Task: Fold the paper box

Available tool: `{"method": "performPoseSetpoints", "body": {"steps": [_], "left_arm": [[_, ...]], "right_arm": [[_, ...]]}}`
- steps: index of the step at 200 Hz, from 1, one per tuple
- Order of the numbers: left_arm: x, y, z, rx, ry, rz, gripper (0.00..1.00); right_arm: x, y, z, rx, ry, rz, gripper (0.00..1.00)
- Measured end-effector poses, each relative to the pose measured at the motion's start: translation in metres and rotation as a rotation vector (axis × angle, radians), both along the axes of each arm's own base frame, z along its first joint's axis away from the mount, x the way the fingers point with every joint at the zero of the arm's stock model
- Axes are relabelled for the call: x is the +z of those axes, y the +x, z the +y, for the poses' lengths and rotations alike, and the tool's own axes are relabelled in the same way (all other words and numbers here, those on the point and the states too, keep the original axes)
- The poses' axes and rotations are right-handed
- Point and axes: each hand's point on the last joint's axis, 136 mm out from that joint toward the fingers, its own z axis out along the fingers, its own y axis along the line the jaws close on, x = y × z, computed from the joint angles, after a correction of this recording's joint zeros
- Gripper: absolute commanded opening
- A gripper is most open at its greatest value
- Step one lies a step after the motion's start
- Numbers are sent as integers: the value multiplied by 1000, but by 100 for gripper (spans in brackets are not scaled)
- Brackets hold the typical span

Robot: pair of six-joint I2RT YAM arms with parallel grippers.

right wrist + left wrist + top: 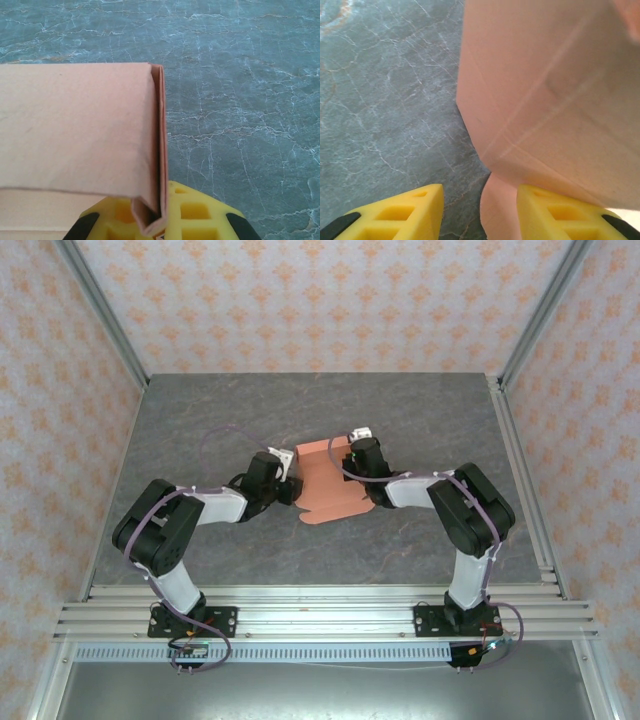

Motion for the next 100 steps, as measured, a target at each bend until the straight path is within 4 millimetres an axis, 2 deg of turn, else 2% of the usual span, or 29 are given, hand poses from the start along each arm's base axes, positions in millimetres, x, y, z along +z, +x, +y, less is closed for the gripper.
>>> {"method": "performPoseSetpoints", "body": {"steps": [22,60,100], "left_arm": [[5,6,2,19,4,-27,40],[22,19,-4,11,-11,-78,45],[21,20,-5,-3,3,-85,46]], "right_arm": [[0,-1,1,14,-10,-12,0],[0,-1,3,32,-24,-17,0],[0,-1,3,34,-26,-17,0]]}}
